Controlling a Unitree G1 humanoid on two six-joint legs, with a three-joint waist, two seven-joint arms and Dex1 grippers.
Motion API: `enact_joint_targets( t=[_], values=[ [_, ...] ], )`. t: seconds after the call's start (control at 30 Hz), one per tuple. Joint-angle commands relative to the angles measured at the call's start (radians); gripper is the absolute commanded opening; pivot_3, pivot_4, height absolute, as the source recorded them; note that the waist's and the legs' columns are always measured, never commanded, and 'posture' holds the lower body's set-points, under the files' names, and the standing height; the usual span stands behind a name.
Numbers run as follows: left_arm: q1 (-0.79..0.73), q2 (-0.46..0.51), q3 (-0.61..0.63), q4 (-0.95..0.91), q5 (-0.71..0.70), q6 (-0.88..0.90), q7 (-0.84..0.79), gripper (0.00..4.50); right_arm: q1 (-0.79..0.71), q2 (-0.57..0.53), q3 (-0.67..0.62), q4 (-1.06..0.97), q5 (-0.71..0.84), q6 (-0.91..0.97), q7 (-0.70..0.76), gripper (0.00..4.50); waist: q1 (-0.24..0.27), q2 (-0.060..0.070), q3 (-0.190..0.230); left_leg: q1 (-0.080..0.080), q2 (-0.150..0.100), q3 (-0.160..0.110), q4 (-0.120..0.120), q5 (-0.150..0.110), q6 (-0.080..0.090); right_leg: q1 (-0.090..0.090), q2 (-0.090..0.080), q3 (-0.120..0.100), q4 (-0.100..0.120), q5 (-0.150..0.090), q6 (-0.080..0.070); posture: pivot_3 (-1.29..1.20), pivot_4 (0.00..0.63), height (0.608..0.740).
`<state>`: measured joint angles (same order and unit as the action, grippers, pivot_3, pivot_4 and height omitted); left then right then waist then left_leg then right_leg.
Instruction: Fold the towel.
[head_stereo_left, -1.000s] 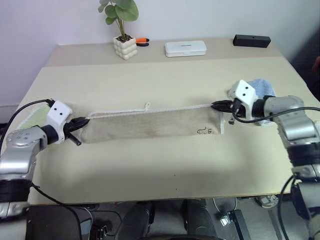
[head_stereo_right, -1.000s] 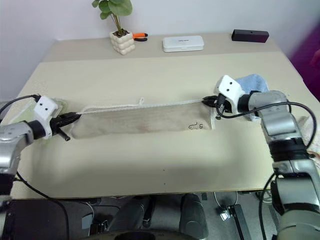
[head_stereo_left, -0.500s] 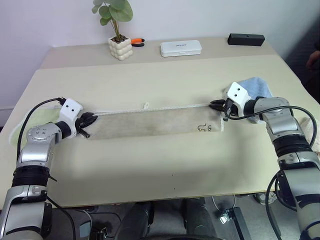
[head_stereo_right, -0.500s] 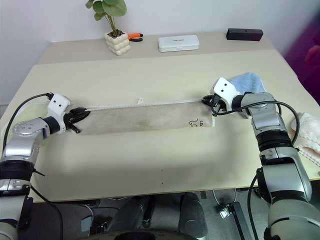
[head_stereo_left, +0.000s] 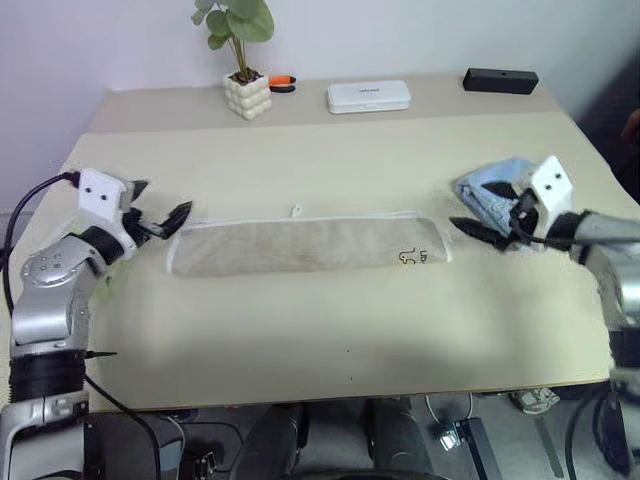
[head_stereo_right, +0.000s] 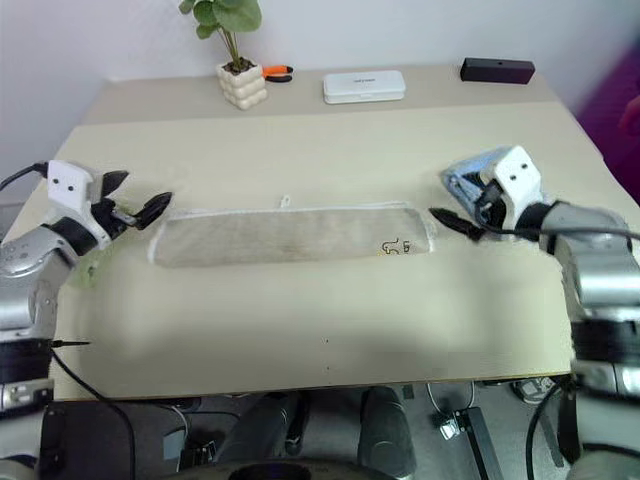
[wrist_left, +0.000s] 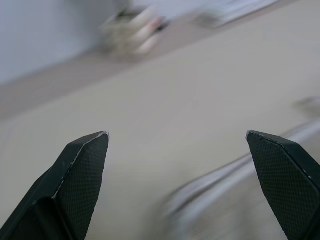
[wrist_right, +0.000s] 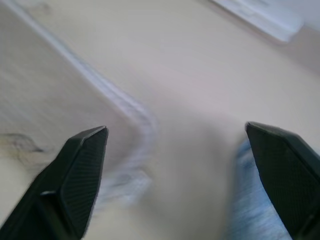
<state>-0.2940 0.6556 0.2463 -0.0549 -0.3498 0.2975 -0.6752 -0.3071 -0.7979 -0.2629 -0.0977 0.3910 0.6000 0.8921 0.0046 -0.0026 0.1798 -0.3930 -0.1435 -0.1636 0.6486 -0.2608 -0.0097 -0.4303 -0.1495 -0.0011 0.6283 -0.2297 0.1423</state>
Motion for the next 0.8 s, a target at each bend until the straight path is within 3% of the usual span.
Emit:
enact_joint_targets(
  t=[0.03,0.13,0.2,0.3,0.43,0.6,0.8],
  values=[
    [0.057,-0.036,-0.139,-0.209,-0.030,0.035,-0.053,4.50,0.117,0.059,-0.134,-0.249,0.216,0.283,-0.100,4.41,0.004,0.000,0.000,0.001,0.000,0.001,0.001,0.000,0.000,0.001,0.000,0.001,0.000,0.000,0.000,0.00,0.150,0.740],
    [0.083,-0.058,-0.226,-0.282,-0.018,0.062,-0.068,4.50,0.197,0.122,-0.203,-0.352,0.327,0.422,-0.191,4.41,0.006,0.001,0.000,0.002,0.000,0.003,0.001,-0.003,0.006,0.001,0.000,0.002,0.001,0.001,0.000,0.00,0.150,0.740],
    [0.098,-0.097,-0.319,-0.334,-0.032,0.068,-0.098,4.50,0.263,0.227,-0.239,-0.431,0.407,0.528,-0.311,4.41,0.010,0.001,-0.001,0.003,0.001,0.003,0.001,-0.003,0.005,0.002,0.001,0.002,0.001,0.001,0.000,0.00,0.150,0.740],
    [0.108,-0.137,-0.399,-0.386,-0.054,0.063,-0.140,4.50,0.210,0.440,-0.297,-0.460,0.498,0.663,-0.563,4.41,0.009,0.000,-0.002,0.004,0.002,0.002,0.001,-0.003,0.006,0.003,0.001,0.002,0.001,0.001,0.000,0.00,0.150,0.740],
    [0.108,-0.163,-0.423,-0.415,-0.067,0.072,-0.139,4.50,0.105,0.630,-0.388,-0.413,0.545,0.759,-0.817,4.41,0.008,0.001,-0.002,0.004,0.001,0.005,0.001,-0.003,0.006,0.001,0.001,0.005,0.001,0.001,0.000,0.00,0.150,0.740],
    [0.122,-0.168,-0.420,-0.444,-0.071,0.091,-0.116,4.50,0.000,0.735,-0.488,-0.332,0.568,0.791,-1.011,4.41,0.009,0.002,-0.002,0.004,0.000,0.003,0.000,-0.003,0.006,0.001,0.001,0.003,0.001,0.001,0.000,0.00,0.150,0.740],
    [0.125,-0.159,-0.381,-0.471,-0.082,0.121,-0.086,4.50,-0.113,0.775,-0.562,-0.208,0.590,0.767,-1.169,4.41,0.005,0.002,-0.002,0.004,0.000,0.003,-0.001,-0.003,0.006,0.001,0.001,0.004,0.001,0.001,0.000,0.00,0.150,0.740]
  ],
)
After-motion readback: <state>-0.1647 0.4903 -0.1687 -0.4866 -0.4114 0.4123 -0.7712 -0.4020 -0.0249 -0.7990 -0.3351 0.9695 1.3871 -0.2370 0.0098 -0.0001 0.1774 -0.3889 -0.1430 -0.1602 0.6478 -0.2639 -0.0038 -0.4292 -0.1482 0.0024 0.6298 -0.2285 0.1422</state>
